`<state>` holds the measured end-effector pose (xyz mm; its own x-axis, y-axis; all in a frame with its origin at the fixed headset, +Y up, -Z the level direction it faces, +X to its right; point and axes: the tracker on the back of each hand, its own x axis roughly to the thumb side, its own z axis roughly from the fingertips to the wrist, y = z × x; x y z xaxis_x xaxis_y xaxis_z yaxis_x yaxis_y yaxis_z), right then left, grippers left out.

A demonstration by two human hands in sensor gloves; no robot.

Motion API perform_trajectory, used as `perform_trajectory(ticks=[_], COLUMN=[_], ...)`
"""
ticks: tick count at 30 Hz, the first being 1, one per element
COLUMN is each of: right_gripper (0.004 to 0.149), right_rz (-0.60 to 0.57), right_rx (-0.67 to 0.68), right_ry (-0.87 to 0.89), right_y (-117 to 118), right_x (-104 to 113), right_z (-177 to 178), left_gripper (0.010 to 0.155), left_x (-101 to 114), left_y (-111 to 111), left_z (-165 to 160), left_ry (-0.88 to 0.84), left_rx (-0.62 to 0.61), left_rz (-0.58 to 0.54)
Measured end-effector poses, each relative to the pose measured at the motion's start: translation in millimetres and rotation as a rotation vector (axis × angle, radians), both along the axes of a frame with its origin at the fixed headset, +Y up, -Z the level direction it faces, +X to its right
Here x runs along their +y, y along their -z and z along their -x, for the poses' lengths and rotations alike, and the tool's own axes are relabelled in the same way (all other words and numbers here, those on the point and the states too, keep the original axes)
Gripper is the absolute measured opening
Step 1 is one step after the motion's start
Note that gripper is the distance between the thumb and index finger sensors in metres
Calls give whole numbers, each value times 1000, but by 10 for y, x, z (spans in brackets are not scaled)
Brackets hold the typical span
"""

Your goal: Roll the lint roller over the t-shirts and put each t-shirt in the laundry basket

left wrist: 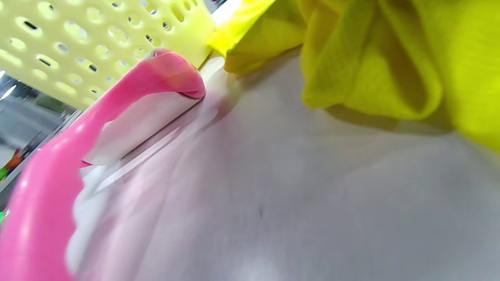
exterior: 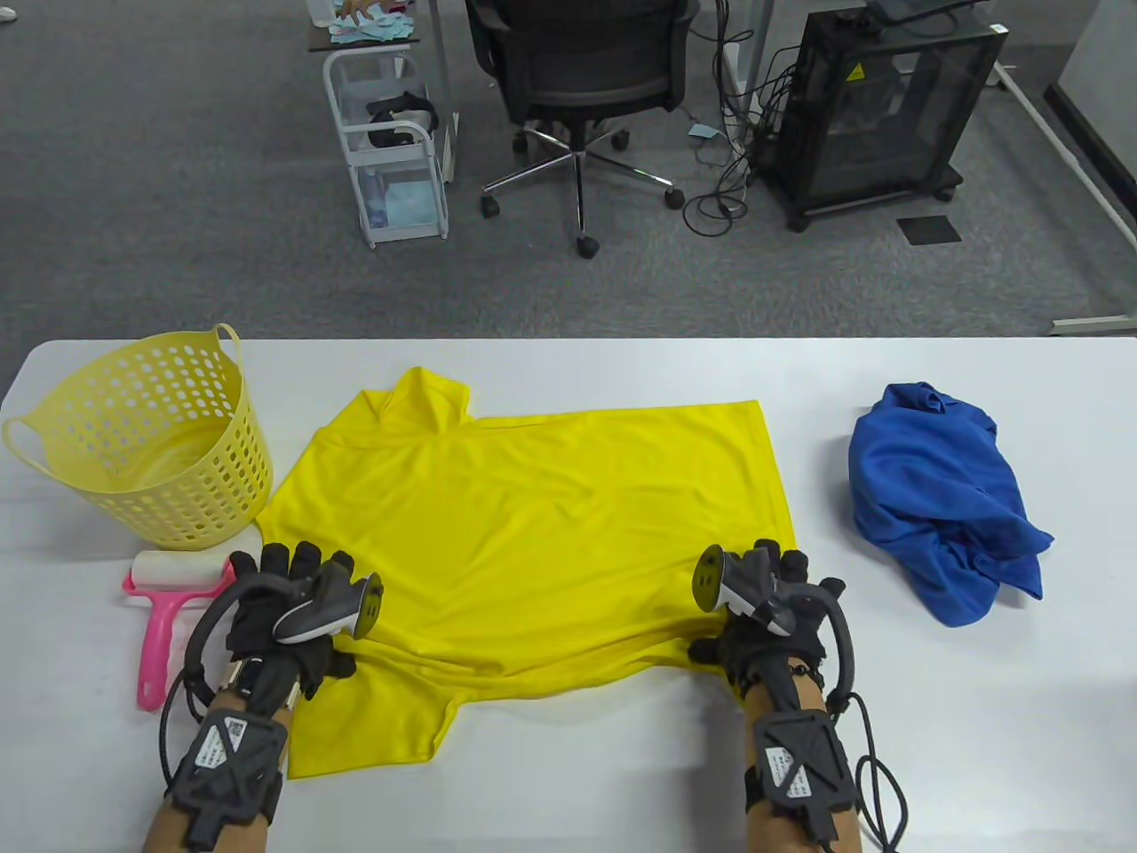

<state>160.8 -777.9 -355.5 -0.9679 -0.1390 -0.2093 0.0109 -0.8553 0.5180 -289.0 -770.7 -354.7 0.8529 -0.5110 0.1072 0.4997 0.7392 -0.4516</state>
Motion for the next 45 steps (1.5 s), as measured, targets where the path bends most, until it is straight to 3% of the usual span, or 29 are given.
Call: perform_trajectory(ticks=[3, 5, 7, 9, 12, 14, 16, 19, 21, 25, 27, 31, 33, 34, 36, 37, 38, 40, 42, 45], right_gripper=[91, 73, 54, 49, 47, 47, 48, 49, 50, 50, 51, 53, 53, 53, 54, 54, 55, 57, 61, 58], right_rz=[-27, -133, -294, -357, -458, -590, -706, -833, -961, -1157, -1086, -624, -440, -372, -400, -415, -424, -436, -381, -211], right_rx=[-21, -22, 0, 24, 30, -52, -170, -187, -135, -46, 74, 297, 292, 213, -24, -111, -274, -442, -448, -322], right_ry=[60, 80, 78, 53, 70, 263, 563, 934, 1177, 1434, 1640, 2047, 2207, 2235, 2099, 2007, 1759, 1298, 894, 558], right_y=[99, 114, 102, 78, 26, -16, -68, -144, -253, -481, -594, -729, -701, -632, -495, -450, -376, -301, -223, -112], right_x=[7, 41, 58, 70, 179, 293, 473, 677, 892, 1249, 1451, 1651, 1599, 1491, 1224, 1118, 901, 619, 413, 198], right_z=[29, 42, 49, 50, -48, -173, -353, -537, -674, -816, -864, -826, -768, -762, -841, -878, -964, -1055, -1029, -837], left_gripper=[95, 87, 72, 55, 50, 49, 48, 48, 50, 55, 56, 54, 52, 52, 53, 54, 55, 56, 59, 61], left_x=[-26, -15, 28, 54, 129, 254, 472, 817, 1058, 1430, 1569, 1711, 1643, 1525, 1289, 1182, 993, 690, 440, 180], left_y=[114, 144, 144, 119, 71, 41, -5, -76, -132, -288, -382, -515, -498, -439, -328, -278, -198, -98, -15, 46], left_z=[15, 13, -11, -47, -54, 19, 138, 295, 384, 431, 427, 371, 305, 246, 216, 218, 228, 224, 148, -72], left_ry=[-90, -129, -150, -167, -190, -328, -569, -888, -1108, -1529, -1754, -2125, -2227, -2223, -2088, -1985, -1794, -1449, -1132, -745], left_rx=[72, 74, 44, -10, -28, -6, 38, 42, -41, -250, -335, -529, -443, -283, -93, -24, 83, 234, 278, 229], left_rz=[-3, -16, -126, -252, -288, -391, -516, -661, -746, -840, -806, -544, -385, -208, -49, -68, -89, -99, -107, -103])
